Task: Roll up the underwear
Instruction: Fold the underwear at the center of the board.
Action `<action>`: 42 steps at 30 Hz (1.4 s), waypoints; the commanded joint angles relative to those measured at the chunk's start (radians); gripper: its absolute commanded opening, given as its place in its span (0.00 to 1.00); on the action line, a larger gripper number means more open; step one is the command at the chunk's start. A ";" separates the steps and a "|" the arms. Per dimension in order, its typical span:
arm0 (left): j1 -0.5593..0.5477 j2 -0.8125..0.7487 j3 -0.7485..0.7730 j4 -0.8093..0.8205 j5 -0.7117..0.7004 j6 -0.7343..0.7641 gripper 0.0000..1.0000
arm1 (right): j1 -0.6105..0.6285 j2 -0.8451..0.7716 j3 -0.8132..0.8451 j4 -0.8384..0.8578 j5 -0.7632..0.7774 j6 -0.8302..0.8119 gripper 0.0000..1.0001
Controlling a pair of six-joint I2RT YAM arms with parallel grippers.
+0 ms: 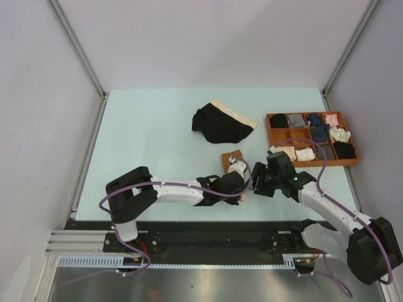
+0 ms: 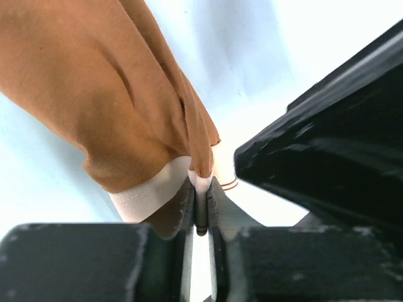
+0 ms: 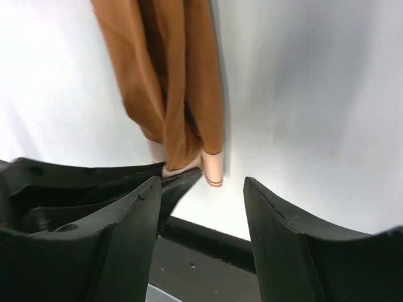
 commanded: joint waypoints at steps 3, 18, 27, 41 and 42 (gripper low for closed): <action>-0.005 -0.001 -0.029 0.034 0.043 -0.019 0.39 | -0.023 -0.037 -0.006 0.026 0.002 0.032 0.60; -0.005 -0.081 -0.144 0.130 0.059 -0.027 0.60 | 0.021 0.069 -0.010 0.157 -0.032 0.055 0.59; -0.005 -0.141 -0.167 0.170 0.058 0.013 0.61 | 0.046 0.140 -0.008 0.098 0.028 0.008 0.49; 0.058 -0.319 -0.205 0.019 -0.019 -0.061 0.69 | 0.060 0.204 -0.028 0.154 0.043 0.008 0.23; 0.081 -0.313 -0.214 0.016 -0.001 -0.099 0.67 | 0.064 0.207 -0.031 0.163 0.040 0.012 0.22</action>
